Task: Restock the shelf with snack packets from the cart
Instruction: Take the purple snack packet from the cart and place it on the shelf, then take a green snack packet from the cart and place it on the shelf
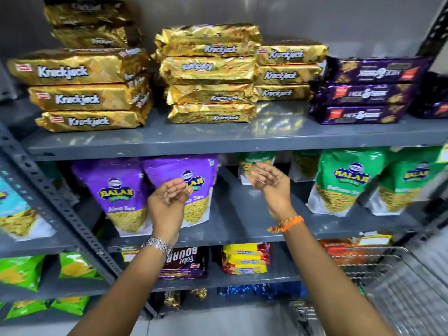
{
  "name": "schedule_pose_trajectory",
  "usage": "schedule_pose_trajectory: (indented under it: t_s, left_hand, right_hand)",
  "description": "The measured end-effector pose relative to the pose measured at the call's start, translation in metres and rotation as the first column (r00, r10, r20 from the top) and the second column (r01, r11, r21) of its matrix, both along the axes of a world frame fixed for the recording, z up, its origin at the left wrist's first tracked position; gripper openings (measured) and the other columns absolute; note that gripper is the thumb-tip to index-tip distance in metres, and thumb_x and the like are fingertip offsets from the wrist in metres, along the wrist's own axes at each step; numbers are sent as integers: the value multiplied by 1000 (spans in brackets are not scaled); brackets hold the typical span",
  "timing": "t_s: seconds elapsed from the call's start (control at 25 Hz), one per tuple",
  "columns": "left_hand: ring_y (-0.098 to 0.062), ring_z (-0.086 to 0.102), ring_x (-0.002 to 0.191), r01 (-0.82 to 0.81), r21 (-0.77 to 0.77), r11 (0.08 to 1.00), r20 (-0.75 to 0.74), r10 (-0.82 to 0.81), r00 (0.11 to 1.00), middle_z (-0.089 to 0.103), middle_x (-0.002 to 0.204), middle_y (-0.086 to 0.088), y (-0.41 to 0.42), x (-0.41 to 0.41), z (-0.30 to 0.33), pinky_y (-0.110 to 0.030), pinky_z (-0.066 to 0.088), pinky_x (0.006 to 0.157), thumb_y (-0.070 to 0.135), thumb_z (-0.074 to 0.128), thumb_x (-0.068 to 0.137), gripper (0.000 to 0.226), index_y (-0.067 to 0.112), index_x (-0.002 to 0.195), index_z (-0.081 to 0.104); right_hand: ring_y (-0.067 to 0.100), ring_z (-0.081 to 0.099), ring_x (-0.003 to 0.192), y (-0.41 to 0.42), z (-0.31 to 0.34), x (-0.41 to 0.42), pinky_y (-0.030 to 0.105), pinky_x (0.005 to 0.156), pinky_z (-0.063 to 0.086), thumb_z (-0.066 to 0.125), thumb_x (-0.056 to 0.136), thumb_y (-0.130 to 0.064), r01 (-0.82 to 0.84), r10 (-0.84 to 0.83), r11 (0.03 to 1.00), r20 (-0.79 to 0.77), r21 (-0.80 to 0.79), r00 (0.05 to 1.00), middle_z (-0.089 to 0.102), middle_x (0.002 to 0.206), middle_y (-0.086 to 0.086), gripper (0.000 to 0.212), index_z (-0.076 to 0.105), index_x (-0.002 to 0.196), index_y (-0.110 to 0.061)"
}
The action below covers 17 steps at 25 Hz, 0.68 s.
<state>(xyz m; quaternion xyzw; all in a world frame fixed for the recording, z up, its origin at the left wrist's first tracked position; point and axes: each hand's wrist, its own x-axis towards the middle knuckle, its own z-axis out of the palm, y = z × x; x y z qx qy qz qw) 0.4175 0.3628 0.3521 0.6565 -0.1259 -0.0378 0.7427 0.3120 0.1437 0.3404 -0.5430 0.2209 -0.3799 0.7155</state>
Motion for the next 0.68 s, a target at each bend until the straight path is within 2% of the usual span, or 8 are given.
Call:
schedule_pose_trajectory:
  t_s: [0.08,0.16,0.24,0.32,0.44,0.56,0.68]
  left_hand:
    - [1,69,77,113,9,994,-11,-113,993,71,95,-9,-27,-28,-4,-9,56,77,-12,68,83,30,-2,111,66]
    - [7,70,73,237,33,971,-35,-236,971,71,91,-3,-60,-62,-12,-8,55,75,-10,69,82,27,3,105,67]
    - [8,70,72,339,56,939,-83,-334,939,72,89,-2,-87,-94,-24,-8,54,73,-9,71,81,25,5,102,68]
    - [7,71,72,437,79,896,-140,-424,895,73,88,-3,-118,-127,-40,-8,54,72,-7,73,81,24,6,100,70]
    - [-4,70,77,618,156,771,-234,-579,781,73,87,-3,-174,-190,-70,-8,54,72,-7,72,81,24,1,104,70]
    - [-8,64,76,737,230,636,-314,-668,675,70,87,-8,-219,-247,-101,-9,53,72,-8,67,85,25,-5,109,68]
    - [-9,59,76,817,288,499,-420,-701,577,66,91,-13,-263,-303,-139,-14,49,72,-7,64,88,26,-9,113,65]
  right_hand:
    - [8,74,80,-12,-10,-44,19,70,61,54,84,26,19,-23,996,38,89,999,75,95,7,43,57,124,13]
    - [11,75,82,-27,-20,-96,20,70,60,51,86,25,70,-77,984,36,163,996,79,91,2,41,56,125,11]
    - [12,75,87,-39,-37,-147,19,72,59,57,81,26,157,-157,978,-13,139,988,79,96,1,45,59,123,8]
    - [12,75,89,-52,-57,-201,20,75,60,58,78,27,240,-232,961,-75,135,970,77,101,7,48,60,122,8]
    - [15,72,90,-81,-91,-301,22,81,59,56,81,26,407,-378,894,-174,188,910,74,106,11,45,60,122,7]
    - [6,74,81,-96,-127,-382,19,76,60,58,83,22,513,-445,828,-289,228,847,80,90,-2,40,61,118,3]
    - [0,73,72,-99,-177,-443,16,71,60,60,80,26,618,-486,752,-438,231,756,79,76,-7,44,56,120,9]
